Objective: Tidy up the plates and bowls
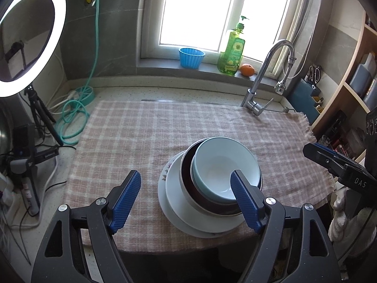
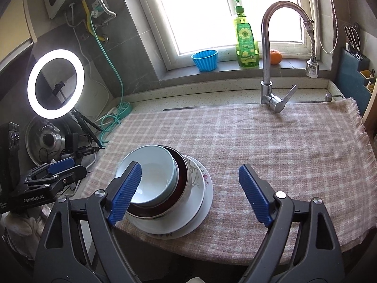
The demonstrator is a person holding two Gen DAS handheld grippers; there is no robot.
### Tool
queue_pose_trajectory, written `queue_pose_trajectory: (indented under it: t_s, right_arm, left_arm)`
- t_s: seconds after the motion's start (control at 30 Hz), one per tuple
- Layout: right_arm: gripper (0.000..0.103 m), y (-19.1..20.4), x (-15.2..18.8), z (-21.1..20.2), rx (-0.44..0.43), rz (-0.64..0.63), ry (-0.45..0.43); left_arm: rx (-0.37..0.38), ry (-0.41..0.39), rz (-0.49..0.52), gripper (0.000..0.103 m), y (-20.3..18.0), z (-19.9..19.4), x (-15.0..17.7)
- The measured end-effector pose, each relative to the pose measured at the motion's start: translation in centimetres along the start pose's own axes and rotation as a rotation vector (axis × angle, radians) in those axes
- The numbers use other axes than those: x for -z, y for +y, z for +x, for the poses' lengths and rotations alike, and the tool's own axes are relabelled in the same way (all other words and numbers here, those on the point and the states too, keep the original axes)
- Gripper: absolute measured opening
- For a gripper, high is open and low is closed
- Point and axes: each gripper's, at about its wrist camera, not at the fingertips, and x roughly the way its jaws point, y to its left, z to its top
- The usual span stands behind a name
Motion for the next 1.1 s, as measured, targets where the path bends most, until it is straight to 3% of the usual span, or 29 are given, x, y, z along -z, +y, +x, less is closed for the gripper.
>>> queue_pose_trajectory:
  t_s: [0.57, 0.97, 1.1]
  right_arm:
    - [0.087, -0.29, 0.34, 0.15, 0.000, 0.006, 0.011]
    - [0.087, -0.33, 0.20, 0.53, 0.006, -0.008, 0.021]
    - [0.087, -0.29, 0.21, 0.63, 0.007, -0.011, 0.023]
  left_arm:
    - [-0.004, 0.001, 0.004, 0.079, -0.19, -0.01, -0.14]
    - [-0.072, -0.001, 0.021, 0.079, -0.18, 0.09, -0.26]
    - [-0.064, -0.016, 0.010, 0.079, 0.02, -0.09, -0.33]
